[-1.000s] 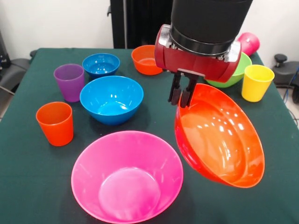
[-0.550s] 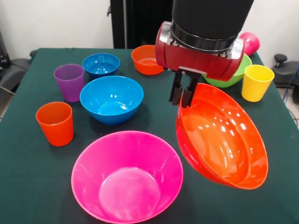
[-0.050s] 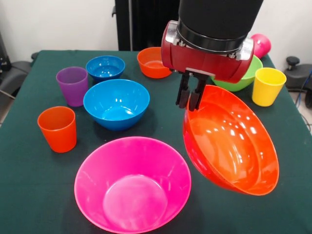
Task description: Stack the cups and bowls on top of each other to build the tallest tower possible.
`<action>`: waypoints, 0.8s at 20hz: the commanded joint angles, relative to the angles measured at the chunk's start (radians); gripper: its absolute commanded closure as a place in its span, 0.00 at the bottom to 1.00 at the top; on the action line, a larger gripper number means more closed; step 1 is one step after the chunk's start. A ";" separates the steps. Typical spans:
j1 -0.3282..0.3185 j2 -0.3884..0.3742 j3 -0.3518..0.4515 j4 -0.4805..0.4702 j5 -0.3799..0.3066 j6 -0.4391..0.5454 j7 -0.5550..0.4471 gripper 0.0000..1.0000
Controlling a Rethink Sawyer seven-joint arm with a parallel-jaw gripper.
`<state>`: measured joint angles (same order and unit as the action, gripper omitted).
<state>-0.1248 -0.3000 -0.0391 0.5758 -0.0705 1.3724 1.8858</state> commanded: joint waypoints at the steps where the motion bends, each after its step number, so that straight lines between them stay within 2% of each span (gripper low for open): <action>1: -0.039 0.020 0.105 0.021 0.005 0.095 -0.174 1.00; 9: -0.055 -0.005 0.108 0.089 0.009 0.044 -0.183 1.00; 16: -0.058 -0.005 0.113 0.087 0.007 0.044 -0.187 1.00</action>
<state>-0.1665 -0.3051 -0.0337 0.5759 -0.0699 1.3724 1.8858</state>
